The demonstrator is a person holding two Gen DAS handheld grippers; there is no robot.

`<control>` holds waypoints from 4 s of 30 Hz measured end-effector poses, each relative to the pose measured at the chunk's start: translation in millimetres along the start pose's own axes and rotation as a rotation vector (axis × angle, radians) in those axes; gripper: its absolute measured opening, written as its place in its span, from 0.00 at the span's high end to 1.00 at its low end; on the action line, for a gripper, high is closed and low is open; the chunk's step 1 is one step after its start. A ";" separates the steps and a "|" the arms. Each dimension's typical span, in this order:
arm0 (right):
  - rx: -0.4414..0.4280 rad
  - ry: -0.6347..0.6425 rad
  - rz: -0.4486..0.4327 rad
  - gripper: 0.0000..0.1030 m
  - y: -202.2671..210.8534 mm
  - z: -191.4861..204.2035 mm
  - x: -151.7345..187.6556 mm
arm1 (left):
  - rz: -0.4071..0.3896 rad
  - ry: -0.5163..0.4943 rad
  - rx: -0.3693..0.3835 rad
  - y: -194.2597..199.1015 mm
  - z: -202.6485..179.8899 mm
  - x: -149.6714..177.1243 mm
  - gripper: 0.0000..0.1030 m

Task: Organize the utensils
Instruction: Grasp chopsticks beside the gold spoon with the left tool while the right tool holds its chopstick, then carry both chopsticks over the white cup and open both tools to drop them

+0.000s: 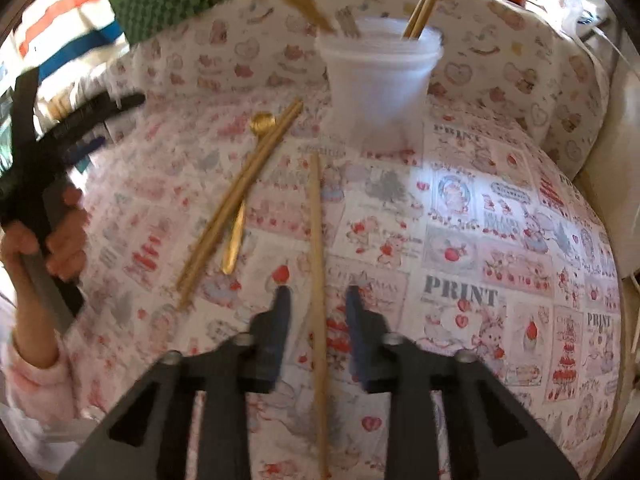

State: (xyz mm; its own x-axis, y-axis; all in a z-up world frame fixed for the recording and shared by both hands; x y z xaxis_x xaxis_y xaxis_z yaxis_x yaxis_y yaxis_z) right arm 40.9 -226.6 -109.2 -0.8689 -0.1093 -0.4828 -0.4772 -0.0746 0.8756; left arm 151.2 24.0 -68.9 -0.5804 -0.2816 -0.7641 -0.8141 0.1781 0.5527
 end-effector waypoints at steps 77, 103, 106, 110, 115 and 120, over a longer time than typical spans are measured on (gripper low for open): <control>-0.044 -0.152 -0.277 0.93 9.0 -41.8 -92.3 | 0.178 -0.217 0.082 -71.4 -133.8 3.7 0.99; -0.001 -0.103 -0.853 0.94 196.3 -42.0 -144.1 | -0.518 -0.378 -0.025 156.8 -178.2 -118.7 0.99; -0.014 -0.108 -0.883 0.94 209.8 -41.5 -154.5 | -0.563 -0.381 -0.042 163.2 -184.6 -124.5 0.99; -0.013 -0.122 -0.943 0.94 223.1 -42.3 -169.2 | -0.571 -0.359 -0.044 153.7 -190.0 -133.7 0.99; -0.038 -0.157 -0.947 0.94 211.1 -46.6 -188.1 | -0.630 -0.385 -0.035 143.0 -204.2 -138.7 0.99; -0.060 -0.218 -0.945 0.93 191.8 -60.4 -200.9 | -0.622 -0.400 -0.015 117.0 -216.8 -136.6 0.99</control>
State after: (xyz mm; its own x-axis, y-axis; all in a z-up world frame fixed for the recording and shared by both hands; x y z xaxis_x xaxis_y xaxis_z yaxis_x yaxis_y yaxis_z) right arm 131.9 -278.8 155.0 -0.1386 0.2076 -0.9683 -0.9885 -0.0880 0.1227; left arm 139.4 -121.1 172.2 0.0227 0.0392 -0.9990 -0.9963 0.0841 -0.0193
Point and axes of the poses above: each gripper's, at about its wrist camera, not at the fingertips, and y roughly against the way its jaws point, z to its left, x to its underside, the point moved 10 cm from there along -y, roughly the way its jaws point, and after that the axes turned 9 degrees about x, right-handed, at the moved point
